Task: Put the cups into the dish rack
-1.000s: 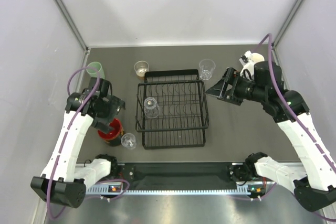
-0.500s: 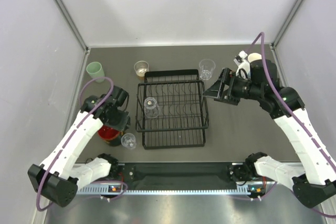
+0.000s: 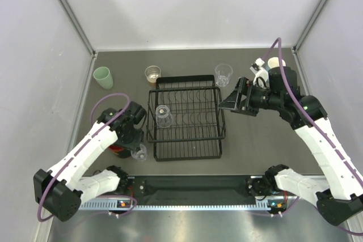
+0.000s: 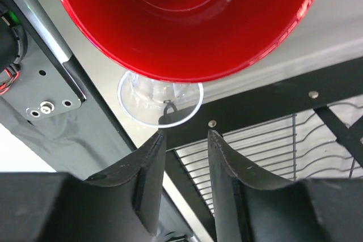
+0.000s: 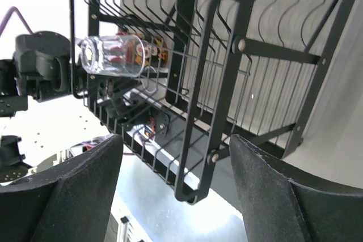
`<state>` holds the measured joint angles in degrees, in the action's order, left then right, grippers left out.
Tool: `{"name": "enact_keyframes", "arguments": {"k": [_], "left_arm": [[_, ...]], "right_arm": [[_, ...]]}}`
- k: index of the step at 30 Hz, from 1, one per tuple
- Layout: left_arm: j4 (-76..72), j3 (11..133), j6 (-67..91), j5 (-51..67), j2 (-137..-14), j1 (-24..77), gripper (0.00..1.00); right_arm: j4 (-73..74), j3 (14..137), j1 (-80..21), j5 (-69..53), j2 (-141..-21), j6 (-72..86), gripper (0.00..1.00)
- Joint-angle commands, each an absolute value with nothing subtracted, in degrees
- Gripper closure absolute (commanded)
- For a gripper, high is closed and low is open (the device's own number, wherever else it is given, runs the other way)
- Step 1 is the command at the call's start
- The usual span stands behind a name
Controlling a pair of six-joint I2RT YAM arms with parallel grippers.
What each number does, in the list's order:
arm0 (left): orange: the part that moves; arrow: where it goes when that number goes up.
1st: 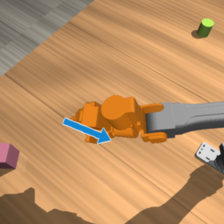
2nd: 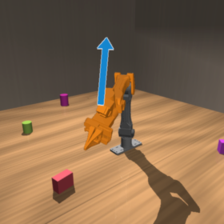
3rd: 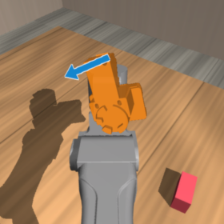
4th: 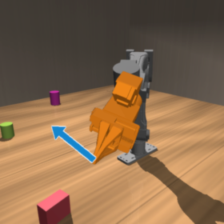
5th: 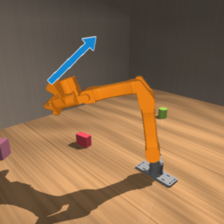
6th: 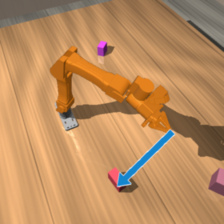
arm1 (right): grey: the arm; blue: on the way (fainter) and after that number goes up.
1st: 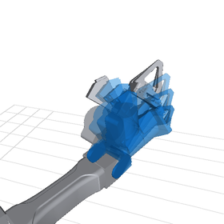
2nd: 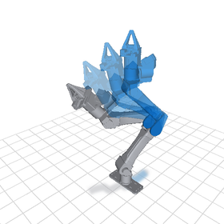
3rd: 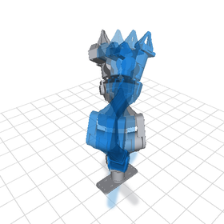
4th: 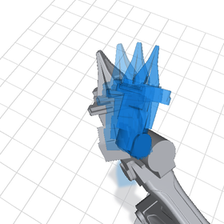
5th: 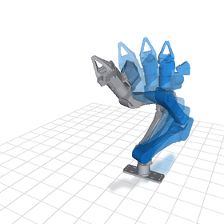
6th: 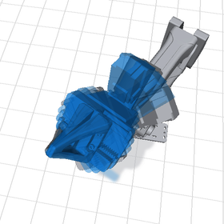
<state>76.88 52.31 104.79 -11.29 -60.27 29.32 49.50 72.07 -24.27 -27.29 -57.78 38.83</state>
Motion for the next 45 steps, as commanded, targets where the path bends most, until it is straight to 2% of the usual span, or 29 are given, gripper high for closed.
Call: {"name": "enact_keyframes", "arguments": {"k": [1,2,3,22,31,35,45], "left_arm": [[84.29,51.68,108.28,-13.01,-59.50,29.62,0.58],[84.29,51.77,108.37,-13.36,-60.02,29.62,0.53],[84.11,51.68,108.28,-13.53,-60.29,29.62,0.53],[78.31,49.84,107.93,-14.94,-65.30,29.62,0.55],[75.08,46.76,109.51,-14.77,-61.44,29.62,0.57],[74.53,44.91,110.04,-13.80,-60.12,29.62,0.61],[78.57,49.65,108.28,-17.66,-60.21,29.62,0.58]], "right_arm": [[49.74,71.63,-24.52,-28.21,-56.25,36.74,0.25],[49.75,71.54,-24.52,-28.39,-56.16,36.74,0.25],[49.75,71.46,-24.52,-28.39,-56.16,36.65,0.25],[51.15,72.33,-23.47,-28.92,-57.04,33.49,0.24],[51.42,71.81,-22.76,-29.35,-57.04,32.96,0.24],[51.50,71.98,-22.59,-29.44,-57.30,32.78,0.24],[50.71,71.63,-22.41,-29.71,-57.39,33.49,0.24]]}}
